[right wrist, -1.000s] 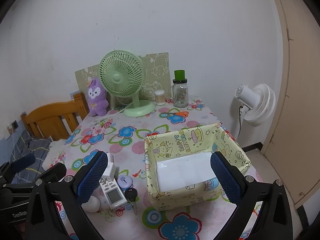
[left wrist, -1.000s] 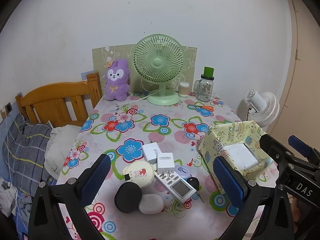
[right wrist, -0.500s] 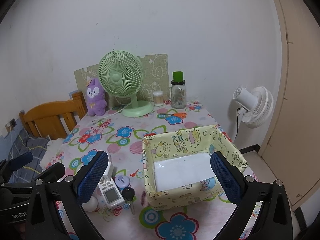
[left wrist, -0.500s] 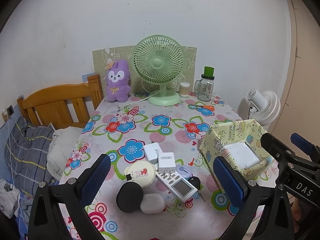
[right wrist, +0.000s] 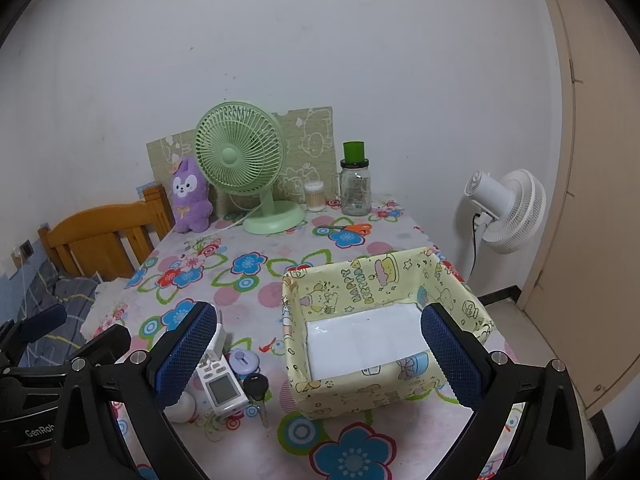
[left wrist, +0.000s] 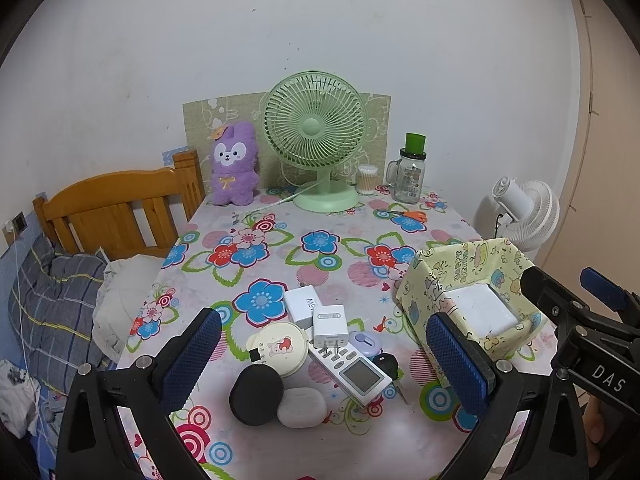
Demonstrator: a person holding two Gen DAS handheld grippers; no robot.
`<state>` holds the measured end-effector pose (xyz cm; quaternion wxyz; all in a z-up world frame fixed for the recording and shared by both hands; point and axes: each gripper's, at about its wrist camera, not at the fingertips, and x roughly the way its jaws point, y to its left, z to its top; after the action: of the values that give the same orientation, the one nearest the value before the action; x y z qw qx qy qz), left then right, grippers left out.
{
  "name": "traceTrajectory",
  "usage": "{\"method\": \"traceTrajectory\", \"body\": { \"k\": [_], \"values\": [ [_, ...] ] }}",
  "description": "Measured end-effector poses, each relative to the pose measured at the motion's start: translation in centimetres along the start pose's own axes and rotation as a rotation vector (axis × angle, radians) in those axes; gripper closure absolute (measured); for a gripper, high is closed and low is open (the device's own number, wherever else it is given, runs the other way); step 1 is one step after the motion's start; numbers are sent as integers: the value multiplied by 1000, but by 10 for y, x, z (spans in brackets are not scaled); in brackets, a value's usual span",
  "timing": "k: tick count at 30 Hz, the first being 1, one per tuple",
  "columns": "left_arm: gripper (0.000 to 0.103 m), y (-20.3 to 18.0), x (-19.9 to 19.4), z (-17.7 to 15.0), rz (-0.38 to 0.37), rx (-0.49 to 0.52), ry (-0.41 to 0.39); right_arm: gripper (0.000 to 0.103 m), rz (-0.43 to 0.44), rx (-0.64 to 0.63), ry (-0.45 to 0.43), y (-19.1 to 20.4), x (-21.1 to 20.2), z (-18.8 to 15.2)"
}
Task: Organize rigid objects
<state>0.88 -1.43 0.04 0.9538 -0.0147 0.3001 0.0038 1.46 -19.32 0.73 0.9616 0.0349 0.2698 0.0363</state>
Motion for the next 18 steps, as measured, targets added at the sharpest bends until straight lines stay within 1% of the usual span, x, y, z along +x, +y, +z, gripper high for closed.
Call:
{"method": "traceTrajectory", "body": {
  "k": [8, 13, 16, 18],
  "values": [
    [0, -7, 0, 1, -3, 24, -14, 0, 0, 27, -7, -4, 1, 0],
    [0, -4, 2, 0, -4, 23, -8, 0, -5, 16, -8, -1, 3, 0],
    [0, -2, 5, -1, -10, 29, 0, 0, 2, 17, 2, 1, 6, 0],
    [0, -4, 6, -3, -11, 46, 4, 0, 21, 19, 4, 3, 7, 0]
  ]
}}
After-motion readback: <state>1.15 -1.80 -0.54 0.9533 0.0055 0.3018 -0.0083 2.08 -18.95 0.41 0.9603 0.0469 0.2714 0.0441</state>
